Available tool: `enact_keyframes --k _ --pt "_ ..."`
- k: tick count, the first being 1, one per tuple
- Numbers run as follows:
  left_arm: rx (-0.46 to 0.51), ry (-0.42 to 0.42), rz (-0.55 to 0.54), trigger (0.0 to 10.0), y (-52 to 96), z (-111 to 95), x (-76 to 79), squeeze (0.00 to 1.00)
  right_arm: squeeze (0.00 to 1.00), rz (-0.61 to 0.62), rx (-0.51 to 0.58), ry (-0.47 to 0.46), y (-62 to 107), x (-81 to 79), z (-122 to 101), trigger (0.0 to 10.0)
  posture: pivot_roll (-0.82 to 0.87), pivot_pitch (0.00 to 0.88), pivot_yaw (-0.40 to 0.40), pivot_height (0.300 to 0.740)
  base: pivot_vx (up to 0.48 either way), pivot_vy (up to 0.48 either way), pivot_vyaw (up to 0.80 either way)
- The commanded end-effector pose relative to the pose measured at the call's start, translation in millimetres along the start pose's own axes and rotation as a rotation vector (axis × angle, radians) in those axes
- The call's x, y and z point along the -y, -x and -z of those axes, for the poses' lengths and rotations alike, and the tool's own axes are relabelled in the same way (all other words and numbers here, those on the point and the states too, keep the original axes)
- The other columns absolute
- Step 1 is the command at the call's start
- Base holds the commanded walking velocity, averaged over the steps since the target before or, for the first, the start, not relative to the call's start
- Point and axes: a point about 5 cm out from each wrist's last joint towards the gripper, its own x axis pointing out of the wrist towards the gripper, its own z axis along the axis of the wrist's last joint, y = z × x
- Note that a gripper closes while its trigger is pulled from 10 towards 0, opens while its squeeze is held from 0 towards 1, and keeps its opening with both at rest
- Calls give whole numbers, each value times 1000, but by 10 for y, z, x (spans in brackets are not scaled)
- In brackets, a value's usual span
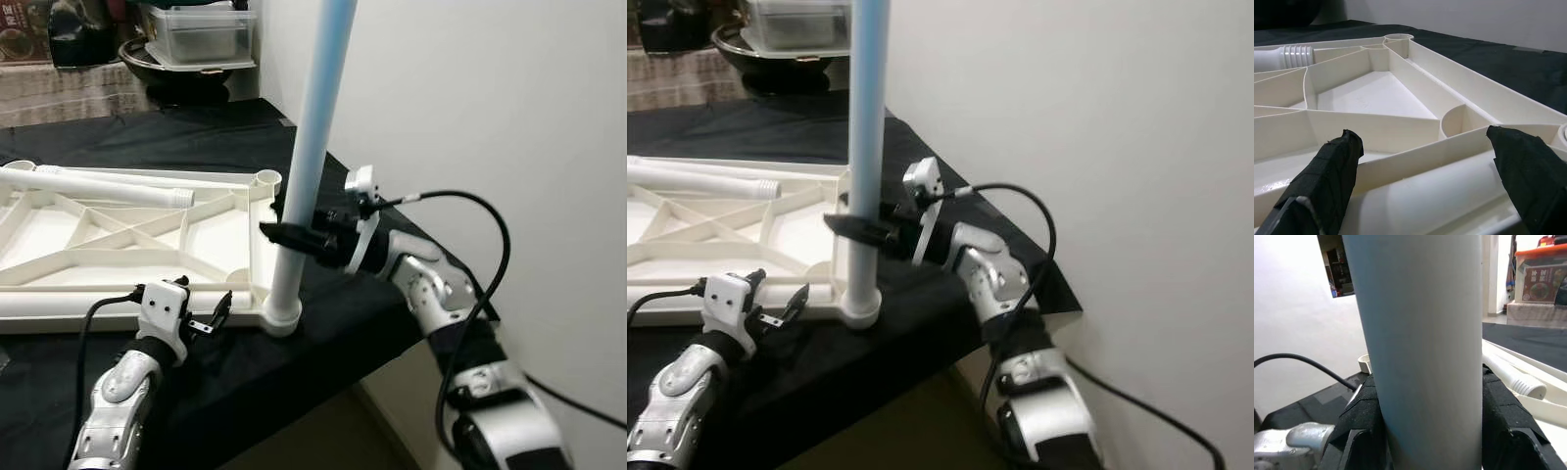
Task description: Building children table
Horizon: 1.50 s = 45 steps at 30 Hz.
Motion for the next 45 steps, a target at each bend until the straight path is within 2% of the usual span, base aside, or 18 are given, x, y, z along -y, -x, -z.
enact_keyframes --k 1,3,5,6,7,10,11,18,19,20,23,24,25,30,33,41,42,45 --pt "-10 6 8 10000 21 17 11 0 0 95 -97 -72 -114 10 258 0 99 0 -153 740 0 0 0" --pt "-11 6 9 10000 24 19 9 0 0 236 -156 -78 -136 101 353 0 99 0 -153 740 0 0 0" --pt "-12 4 11 10000 21 18 5 0 0 766 -243 -88 103 464 471 0 88 0 -142 740 0 0 0" --pt "-12 4 11 10000 21 18 5 0 0 766 -243 -88 103 464 471 0 88 0 -142 740 0 0 0" --pt "-12 4 14 10000 12 18 9 0 0 995 -249 -119 294 584 509 0 86 0 -140 740 0 0 0" --pt "-11 6 17 10000 -7 18 22 0 0 1200 -255 -152 527 639 584 0 78 0 -138 740 0 0 0" --pt "-11 8 19 10000 -13 20 34 0 0 1196 -235 -201 536 606 636 9569 78 0 -138 740 0 0 0" --pt "-13 13 27 10000 -17 28 57 0 0 975 -137 -244 279 438 595 10000 69 0 -129 740 0 0 0" --pt "-13 12 27 10000 -16 27 48 0 780 843 -38 -237 151 383 428 10000 69 0 -129 740 0 0 0" --pt "-14 11 27 10000 -17 27 41 0 1000 745 36 -235 67 334 297 10000 70 0 -130 740 0 0 0" --pt "-12 9 26 10000 -21 22 32 0 1000 571 111 -213 -34 254 62 10000 71 0 -132 740 0 0 0" --pt "-12 9 26 10000 -22 22 33 0 75 521 105 -190 -56 242 -12 10000 74 0 -134 740 0 0 0" --pt "-11 9 25 10000 -23 22 34 0 0 486 99 -174 -66 235 -60 10000 74 0 -134 740 0 0 0" --pt "-11 10 25 10000 -17 24 39 0 0 268 115 -93 -38 116 -185 10000 83 0 -138 740 0 0 0" --pt "-12 8 23 10000 -12 24 29 0 0 -36 109 -73 41 -87 -218 10000 87 0 -140 740 0 0 0" --pt "-6 3 18 10000 -17 5 12 0 0 -282 -4 -77 -22 -381 31 10000 99 0 -147 740 0 0 0" --pt "-7 3 17 10000 -10 5 12 0 0 -326 -10 -81 -15 -448 62 4706 101 0 -147 740 0 0 0" --pt "-7 3 17 10000 -10 5 12 0 0 -326 -10 -81 -15 -448 62 4706 101 0 -147 740 0 0 0"
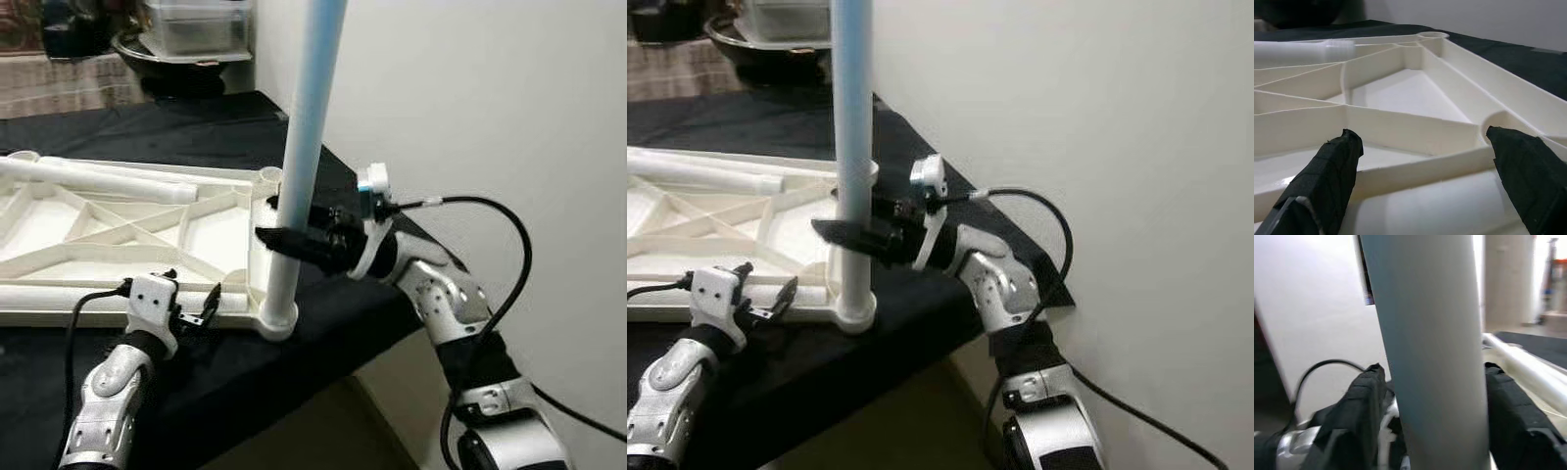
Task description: Building children table
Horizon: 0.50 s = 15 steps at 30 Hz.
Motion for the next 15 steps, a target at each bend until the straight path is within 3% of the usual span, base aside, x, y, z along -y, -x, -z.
enact_keyframes --k 1,5,7,8,10,11,12,13,14,15 --pt "6 -1 37 10000 -44 -26 60 0 0 -224 -49 -60 -176 -245 162 0 100 0 -145 740 0 0 0" --pt "3 -4 39 10000 -39 -22 53 0 0 -275 -68 -58 -136 -329 203 0 89 0 -139 740 0 0 0" --pt "2 -4 42 10000 -59 -19 55 0 0 -134 -155 -12 -152 -228 311 0 89 0 -139 740 0 0 0" --pt "2 -3 44 10000 -70 -19 63 0 0 104 -221 -24 -183 -10 399 0 78 0 -136 740 0 0 0" --pt "2 -3 44 10000 -70 -19 63 0 0 104 -221 -24 -183 -10 399 0 78 0 -136 740 0 0 0" --pt "2 2 50 10000 -83 -9 97 0 0 724 -285 -86 -16 479 547 0 76 0 -136 740 0 0 0" --pt "2 2 50 10000 -83 -9 97 0 0 724 -285 -86 -16 479 547 0 76 0 -136 740 0 0 0" --pt "2 4 53 10000 -84 -5 109 0 0 909 -287 -121 85 584 592 0 76 0 -136 740 0 0 0" --pt "2 4 53 10000 -84 -5 109 0 0 909 -287 -121 85 584 592 0 76 0 -136 740 0 0 0" --pt "-1 6 55 10000 -80 3 115 0 0 1062 -272 -158 216 646 629 0 78 0 -137 740 0 0 0"
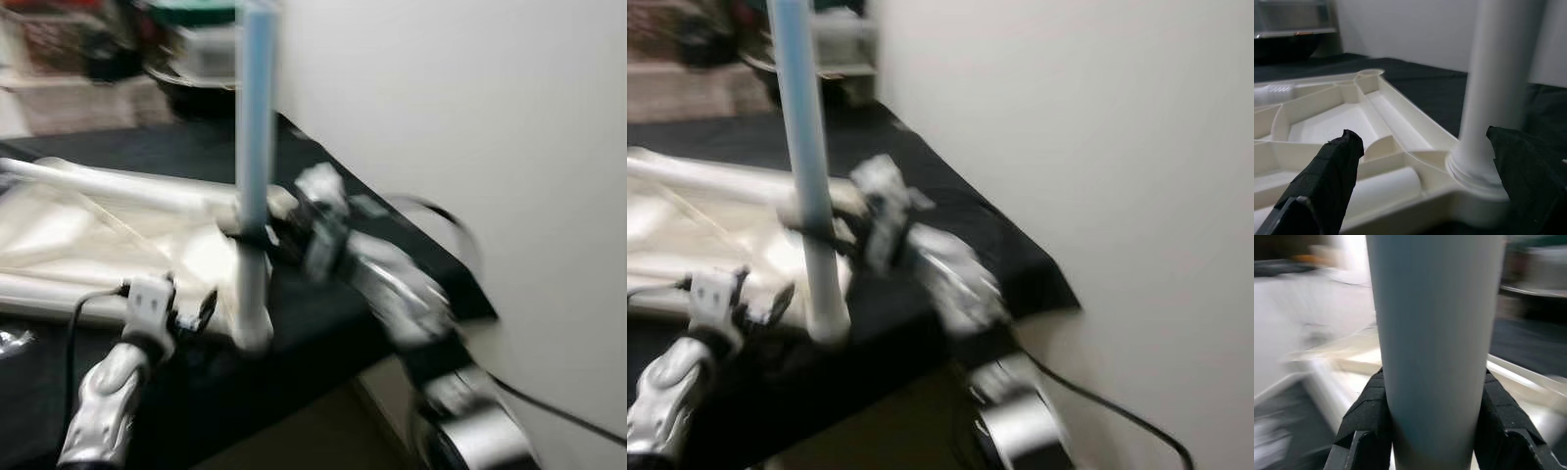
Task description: Building children table
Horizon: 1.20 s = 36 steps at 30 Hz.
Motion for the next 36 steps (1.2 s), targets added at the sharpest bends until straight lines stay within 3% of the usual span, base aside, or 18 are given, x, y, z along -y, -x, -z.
enact_keyframes --k 1,2,4,5,8,10,11,12,15,16,17,19,21,25,31,32,35,36 --pt "-45 2 -28 10000 90 97 -73 0 0 278 -183 -124 216 395 508 0 78 0 -137 740 0 0 0" --pt "-49 4 -27 10000 99 106 -75 0 0 363 -189 -150 265 467 552 0 78 0 -137 740 0 0 0" --pt "-55 6 -27 10000 114 117 -82 0 0 422 -211 -171 309 505 598 0 78 0 -137 740 0 0 0" --pt "-62 6 -26 10000 127 131 -88 0 0 442 -220 -196 330 511 616 10000 71 0 -134 740 0 0 0" --pt "-67 6 -25 10000 136 140 -92 0 0 441 -224 -208 338 503 620 10000 71 0 -134 740 0 0 0" --pt "-65 5 -24 10000 117 130 -93 0 0 369 -129 -231 307 450 448 10000 63 0 -130 740 0 0 0" --pt "-62 5 -23 10000 104 123 -90 0 0 289 -47 -245 279 395 310 10000 60 0 -129 740 0 0 0" --pt "-62 5 -23 10000 104 123 -90 0 0 289 -47 -245 279 395 310 10000 60 0 -129 740 0 0 0" --pt "-59 5 -20 10000 83 118 -85 0 0 61 85 -269 183 182 23 10000 57 0 -128 740 0 0 0" --pt "-59 5 -20 10000 83 118 -85 0 0 61 85 -269 183 182 23 10000 57 0 -128 740 0 0 0" --pt "-59 6 -19 10000 83 121 -82 0 0 -21 103 -260 186 105 -38 10000 57 0 -128 740 0 0 0" --pt "-59 6 -19 10000 83 121 -82 0 0 -21 103 -260 186 105 -38 10000 57 0 -128 740 0 0 0" --pt "-58 8 -17 10000 88 126 -66 0 0 -203 130 -173 229 -44 -119 10000 57 0 -128 740 0 0 0" --pt "-57 8 -19 10000 95 125 -68 0 0 -292 129 -151 234 -118 -88 10000 57 0 -128 740 0 0 0" --pt "-57 6 -22 10000 100 124 -77 0 0 -314 132 -178 236 -130 -74 10000 57 0 -128 740 0 0 0" --pt "-58 6 -24 10000 105 125 -78 0 1000 -329 134 -175 242 -145 -68 10000 78 0 -144 740 0 0 0" --pt "-59 5 -25 10000 114 127 -80 0 1000 -356 135 -172 255 -168 -67 10000 78 0 -142 740 0 0 0" --pt "-60 4 -25 10000 120 127 -82 0 659 -415 136 -163 287 -205 -76 10000 78 0 -142 740 0 0 0"
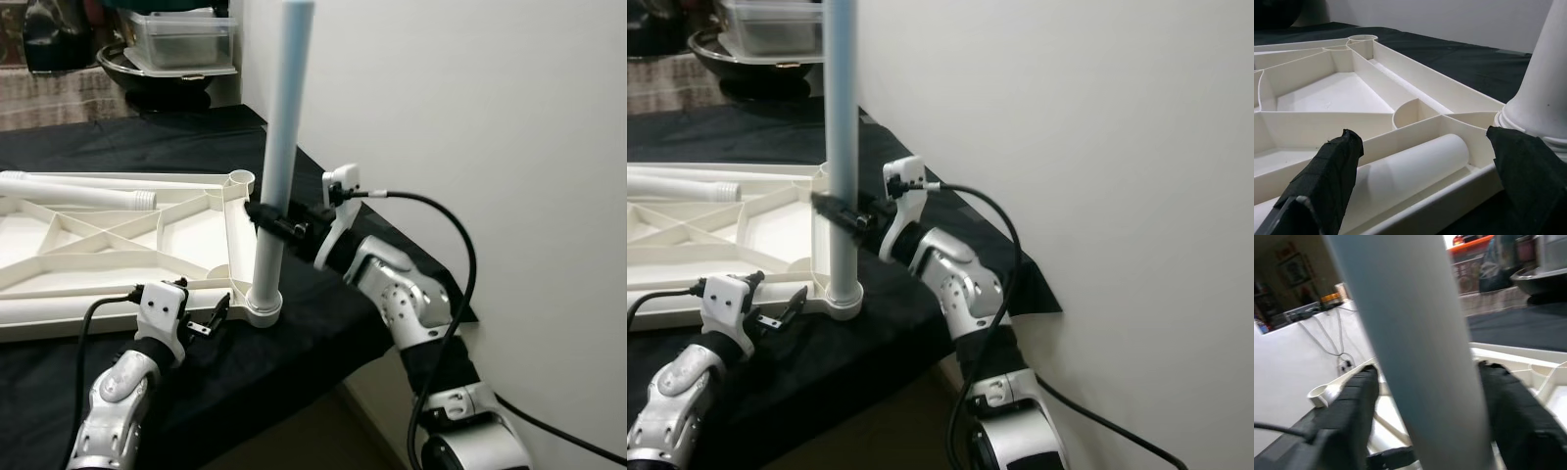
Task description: Building children table
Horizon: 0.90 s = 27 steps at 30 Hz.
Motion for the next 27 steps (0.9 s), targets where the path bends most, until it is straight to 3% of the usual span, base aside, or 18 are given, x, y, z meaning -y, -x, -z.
enact_keyframes --k 1,9,11,20,23,27 --pt "-17 7 10 10000 23 33 21 0 0 -171 -18 6 54 -127 -10 10000 78 0 -142 740 0 0 0" --pt "-13 0 0 10000 38 16 -26 0 0 -522 -124 33 158 -286 56 10000 88 0 -146 740 0 0 0" --pt "-13 0 -2 10000 43 15 -30 0 0 -547 -129 23 155 -301 67 10000 95 0 -153 740 0 0 0" --pt "-13 -3 -21 10000 75 10 -69 0 0 -604 -138 -13 7 -452 182 10000 106 0 -162 740 0 0 0" --pt "-11 -6 -26 10000 76 0 -87 0 0 -551 -178 -3 -96 -487 326 10000 105 0 -162 740 0 0 0" --pt "3 -6 -26 10000 56 -40 -90 0 0 -421 -254 29 -178 -380 477 10000 103 0 -160 740 0 0 0"
